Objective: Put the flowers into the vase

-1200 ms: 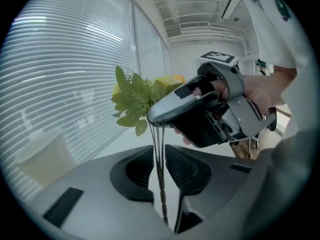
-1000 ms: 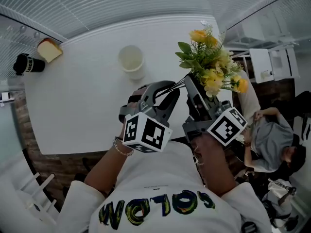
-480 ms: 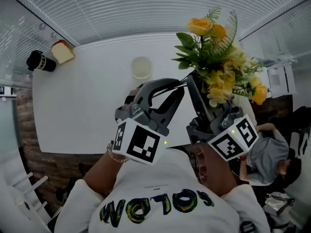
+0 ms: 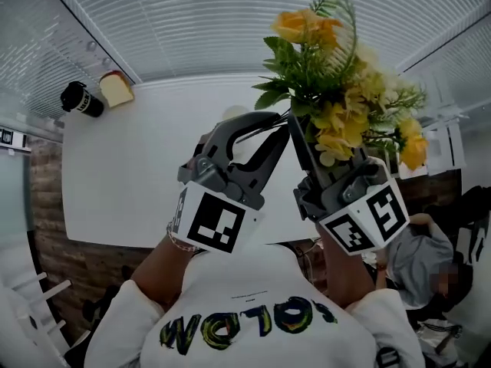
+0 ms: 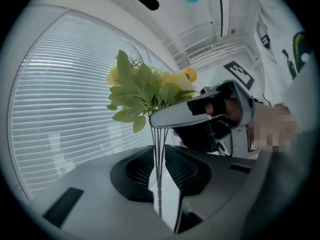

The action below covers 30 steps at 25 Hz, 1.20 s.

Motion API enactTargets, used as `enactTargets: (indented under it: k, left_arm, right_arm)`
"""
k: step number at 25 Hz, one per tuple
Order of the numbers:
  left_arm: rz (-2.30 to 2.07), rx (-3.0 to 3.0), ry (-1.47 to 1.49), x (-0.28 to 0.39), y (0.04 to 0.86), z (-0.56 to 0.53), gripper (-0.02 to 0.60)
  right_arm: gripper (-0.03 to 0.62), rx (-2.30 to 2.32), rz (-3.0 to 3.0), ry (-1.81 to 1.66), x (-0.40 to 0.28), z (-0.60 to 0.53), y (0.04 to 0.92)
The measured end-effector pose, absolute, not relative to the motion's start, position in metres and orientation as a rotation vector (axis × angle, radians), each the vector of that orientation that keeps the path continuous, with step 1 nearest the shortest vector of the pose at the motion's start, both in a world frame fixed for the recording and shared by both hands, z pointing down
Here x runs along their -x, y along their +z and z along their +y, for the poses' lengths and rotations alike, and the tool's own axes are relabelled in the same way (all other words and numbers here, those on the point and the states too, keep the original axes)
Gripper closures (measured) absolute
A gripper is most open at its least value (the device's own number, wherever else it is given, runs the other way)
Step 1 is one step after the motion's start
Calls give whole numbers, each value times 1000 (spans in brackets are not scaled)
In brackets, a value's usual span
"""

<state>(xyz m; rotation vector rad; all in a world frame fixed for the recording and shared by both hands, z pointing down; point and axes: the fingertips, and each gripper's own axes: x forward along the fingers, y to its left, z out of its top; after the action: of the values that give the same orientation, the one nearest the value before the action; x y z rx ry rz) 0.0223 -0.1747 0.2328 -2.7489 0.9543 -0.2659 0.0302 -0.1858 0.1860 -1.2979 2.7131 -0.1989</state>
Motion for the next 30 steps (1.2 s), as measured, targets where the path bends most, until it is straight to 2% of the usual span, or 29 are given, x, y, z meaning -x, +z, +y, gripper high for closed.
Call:
enactTargets:
  k: [10, 20, 30]
  left_arm:
    - [1003, 2717, -227, -33, 214, -177, 502]
    - [1049, 2754, -318, -24, 251, -190, 502]
    - [1128, 2803, -391, 18, 313, -193, 502]
  right_arm:
    - [531, 1328, 2799, 44, -33, -182, 164]
    - [528, 1351, 2868, -19, -23, -201, 201]
    - [523, 1339, 2944, -137, 14, -212, 266]
